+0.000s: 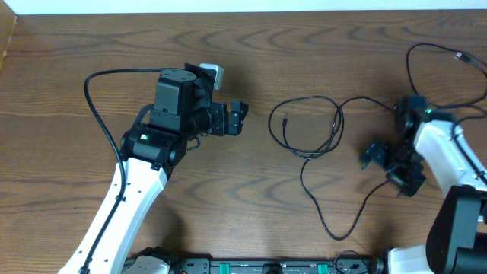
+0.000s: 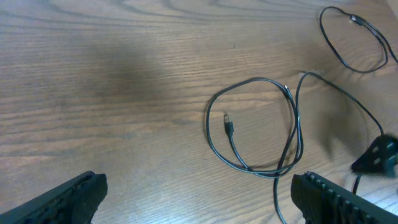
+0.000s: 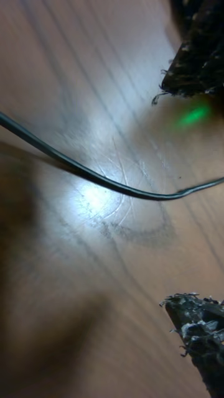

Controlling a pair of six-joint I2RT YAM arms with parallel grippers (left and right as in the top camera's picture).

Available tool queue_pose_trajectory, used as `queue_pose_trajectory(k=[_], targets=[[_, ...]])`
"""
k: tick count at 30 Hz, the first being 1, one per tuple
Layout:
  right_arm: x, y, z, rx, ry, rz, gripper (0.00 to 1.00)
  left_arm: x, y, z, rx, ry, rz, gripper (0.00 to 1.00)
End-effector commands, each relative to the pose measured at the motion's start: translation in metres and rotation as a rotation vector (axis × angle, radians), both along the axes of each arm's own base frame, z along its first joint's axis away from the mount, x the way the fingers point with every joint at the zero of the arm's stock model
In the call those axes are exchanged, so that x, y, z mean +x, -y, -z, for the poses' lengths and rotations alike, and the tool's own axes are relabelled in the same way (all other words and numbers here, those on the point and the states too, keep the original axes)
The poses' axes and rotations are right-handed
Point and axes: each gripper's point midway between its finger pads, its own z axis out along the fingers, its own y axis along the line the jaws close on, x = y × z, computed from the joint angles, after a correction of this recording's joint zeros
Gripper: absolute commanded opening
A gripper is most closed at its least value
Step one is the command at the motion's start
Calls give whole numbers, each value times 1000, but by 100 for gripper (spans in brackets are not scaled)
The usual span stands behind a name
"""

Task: Untangle cables

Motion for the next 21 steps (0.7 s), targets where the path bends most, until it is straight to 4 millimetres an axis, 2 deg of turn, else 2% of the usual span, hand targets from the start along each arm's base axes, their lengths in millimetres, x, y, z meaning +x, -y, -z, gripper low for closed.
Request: queue_pose_trajectory(k=[1,3,7,9,12,13,14,16,21], targets=[[-19,-13,22,8,-26,23,99,4,-1,-7,-3,12,-15,100],[-27,-26,37,62,-20,15,97,4,-1,-7,-3,12,-15,100],[-43,-30,48,76,-47,20,93,4,-1,-7,-3,12,-15,100],[-49,-31,54,77,-53,20,78,4,-1,-7,-3,12,-15,99],[-52,-31,66,76,-29,25,36,4,-1,-7,-3,12,-15,100],[-51,-31,67,74,-22,31,27,4,-1,-7,-3,12,-15,100],[-48,-31,70,73,1,43,19,4,-1,-7,-3,12,-15,100],[-29,-36,74,101,83,56,11,4,-1,-7,-3,12,-15,100],[23,-44,71,157,295,68,5,4,-1,-7,-3,12,-15,100]])
